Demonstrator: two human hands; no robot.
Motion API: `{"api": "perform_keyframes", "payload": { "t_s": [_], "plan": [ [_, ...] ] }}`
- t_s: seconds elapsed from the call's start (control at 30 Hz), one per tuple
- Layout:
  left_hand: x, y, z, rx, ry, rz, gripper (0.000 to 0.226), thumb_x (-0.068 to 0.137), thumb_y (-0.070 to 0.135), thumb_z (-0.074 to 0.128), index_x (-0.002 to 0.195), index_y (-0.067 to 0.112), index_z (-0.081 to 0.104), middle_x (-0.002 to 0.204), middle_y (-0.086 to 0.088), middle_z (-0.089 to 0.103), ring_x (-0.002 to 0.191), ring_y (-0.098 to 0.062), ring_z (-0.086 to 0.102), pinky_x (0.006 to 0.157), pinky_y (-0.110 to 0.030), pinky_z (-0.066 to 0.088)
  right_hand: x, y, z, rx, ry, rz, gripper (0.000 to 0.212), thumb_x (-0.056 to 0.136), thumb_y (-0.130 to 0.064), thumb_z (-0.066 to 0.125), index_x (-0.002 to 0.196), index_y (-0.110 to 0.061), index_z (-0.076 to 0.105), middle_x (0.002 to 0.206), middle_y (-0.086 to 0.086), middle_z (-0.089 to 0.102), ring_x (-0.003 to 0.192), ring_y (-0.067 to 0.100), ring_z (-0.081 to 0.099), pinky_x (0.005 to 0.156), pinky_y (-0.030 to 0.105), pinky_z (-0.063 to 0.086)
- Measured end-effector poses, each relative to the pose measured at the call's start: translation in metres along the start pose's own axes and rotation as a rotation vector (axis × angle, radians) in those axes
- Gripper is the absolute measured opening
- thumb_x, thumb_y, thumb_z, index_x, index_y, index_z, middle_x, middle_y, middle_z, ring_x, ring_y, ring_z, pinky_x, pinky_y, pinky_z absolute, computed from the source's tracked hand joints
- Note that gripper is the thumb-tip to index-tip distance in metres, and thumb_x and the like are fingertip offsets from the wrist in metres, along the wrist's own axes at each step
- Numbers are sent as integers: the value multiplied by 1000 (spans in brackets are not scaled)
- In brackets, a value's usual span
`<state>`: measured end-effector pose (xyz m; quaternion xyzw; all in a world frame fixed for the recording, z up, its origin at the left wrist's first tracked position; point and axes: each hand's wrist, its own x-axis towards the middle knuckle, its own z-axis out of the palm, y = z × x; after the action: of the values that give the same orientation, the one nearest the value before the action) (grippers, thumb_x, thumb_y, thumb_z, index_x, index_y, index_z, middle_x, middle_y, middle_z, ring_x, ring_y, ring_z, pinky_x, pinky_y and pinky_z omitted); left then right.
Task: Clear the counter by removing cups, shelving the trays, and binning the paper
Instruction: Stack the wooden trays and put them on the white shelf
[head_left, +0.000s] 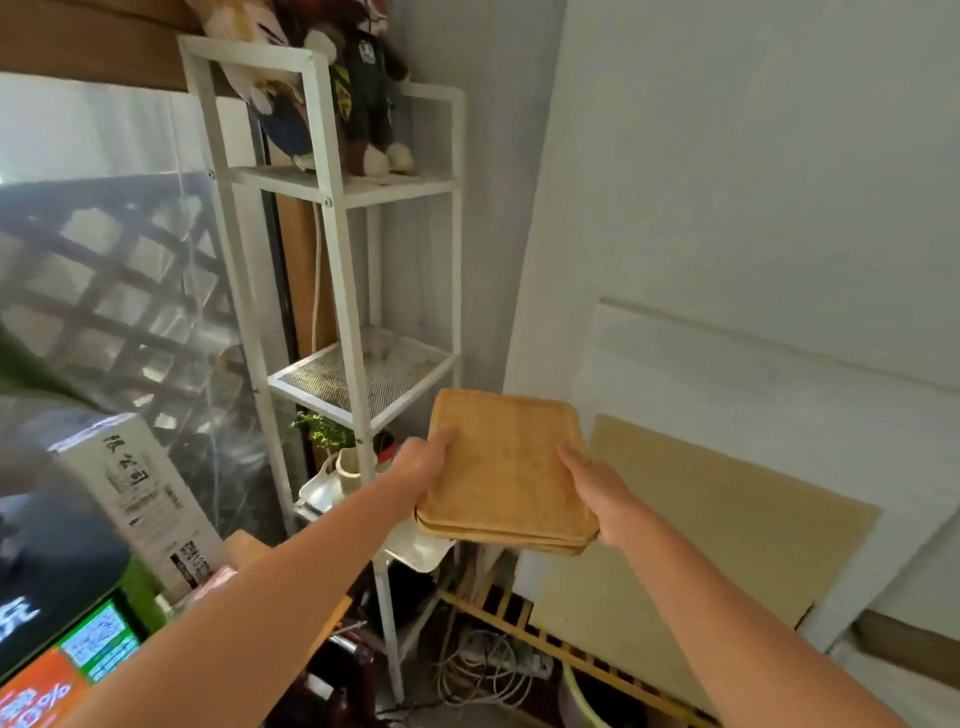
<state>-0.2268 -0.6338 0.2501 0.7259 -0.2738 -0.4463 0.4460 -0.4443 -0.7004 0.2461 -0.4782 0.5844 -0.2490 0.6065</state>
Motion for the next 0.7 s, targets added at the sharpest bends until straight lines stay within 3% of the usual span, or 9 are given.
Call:
{"api": "perform_keyframes", "payload": {
  "t_s": [0.1,0.17,0.37,0.5,0.63,0.7],
  "plan": [
    [40,25,-10,-66,41,22,70,96,56,46,142,4,46,129,-13,60,117,-32,58,102,-45,46,55,-42,12,-35,-33,-11,73,91,-62,55,138,-7,54,125,12,67,108,30,66,95,45,54],
    [59,36,-19,-112,77,1,67,96,54,46,142,5,45,131,-14,59,118,-33,57,103,-45,46,81,-65,24,-43,-74,-13,73,90,-61,58,139,-7,53,125,14,67,106,29,67,91,44,56],
    [117,51,-32,-227,244,-20,74,96,59,43,144,3,38,134,-16,55,122,-35,54,105,-48,44,158,-127,57,-190,-234,-59,77,87,-64,61,139,-8,55,126,13,67,110,30,66,103,47,51],
    [154,58,-29,-253,403,-54,70,98,57,39,141,2,41,121,-14,55,111,-31,53,98,-41,43,215,-166,80,-286,-367,-66,80,83,-64,65,142,-12,52,126,10,66,109,28,66,101,43,52],
    [190,75,-33,-178,569,-103,68,102,50,33,142,-4,40,142,-23,48,130,-38,45,104,-39,34,276,-198,114,-429,-465,-90,80,84,-66,63,142,-12,51,132,12,63,118,32,62,108,48,47],
    [208,82,-38,-190,627,-130,66,103,48,33,142,-5,42,141,-25,48,129,-40,47,105,-41,35,303,-211,134,-479,-505,-101,77,85,-65,61,141,-12,51,130,13,63,117,33,62,107,50,47]
  ]
}}
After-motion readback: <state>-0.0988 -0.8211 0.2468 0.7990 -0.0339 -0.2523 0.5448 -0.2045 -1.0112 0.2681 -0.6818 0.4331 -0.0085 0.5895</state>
